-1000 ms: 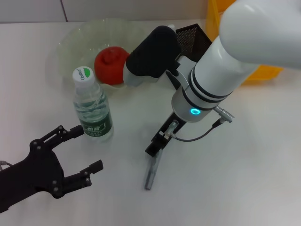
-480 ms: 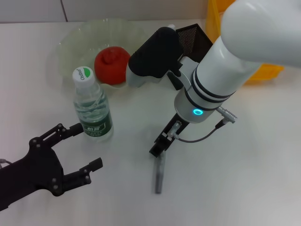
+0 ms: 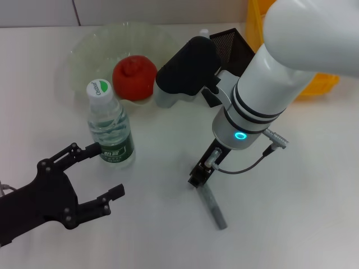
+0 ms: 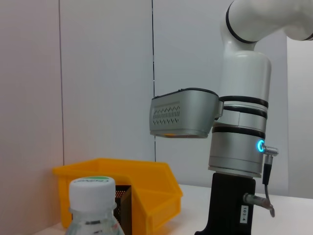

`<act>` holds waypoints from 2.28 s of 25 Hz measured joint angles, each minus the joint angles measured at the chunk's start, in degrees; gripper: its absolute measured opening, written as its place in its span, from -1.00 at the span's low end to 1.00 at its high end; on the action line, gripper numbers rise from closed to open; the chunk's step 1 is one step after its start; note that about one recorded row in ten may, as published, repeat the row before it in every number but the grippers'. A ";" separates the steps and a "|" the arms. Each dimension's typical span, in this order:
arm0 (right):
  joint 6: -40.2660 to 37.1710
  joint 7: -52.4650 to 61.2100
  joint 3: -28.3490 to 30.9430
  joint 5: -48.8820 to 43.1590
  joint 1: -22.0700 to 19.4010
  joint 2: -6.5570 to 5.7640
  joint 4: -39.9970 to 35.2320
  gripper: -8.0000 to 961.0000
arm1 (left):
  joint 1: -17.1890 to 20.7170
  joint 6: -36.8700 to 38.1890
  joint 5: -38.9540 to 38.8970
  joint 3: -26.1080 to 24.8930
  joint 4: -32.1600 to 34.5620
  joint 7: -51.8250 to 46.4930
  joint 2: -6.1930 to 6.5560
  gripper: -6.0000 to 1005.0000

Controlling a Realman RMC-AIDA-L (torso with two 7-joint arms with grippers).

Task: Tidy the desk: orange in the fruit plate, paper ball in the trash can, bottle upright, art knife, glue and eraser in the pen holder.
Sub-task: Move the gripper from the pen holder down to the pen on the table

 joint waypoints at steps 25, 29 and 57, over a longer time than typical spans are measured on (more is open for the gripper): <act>-5.14 -0.05 -0.90 -0.58 1.92 0.00 0.25 -0.73 | -0.64 -0.04 -0.06 0.00 0.01 -0.16 -0.09 0.71; -5.88 -0.08 0.58 -1.80 -0.13 -0.33 -3.82 -0.77 | -0.65 0.01 -0.28 0.00 0.16 -0.21 -0.09 0.71; -7.25 -1.39 -0.79 -3.71 -4.30 0.00 -8.02 0.05 | -1.77 0.06 -0.24 -0.08 0.10 -0.49 -0.16 0.71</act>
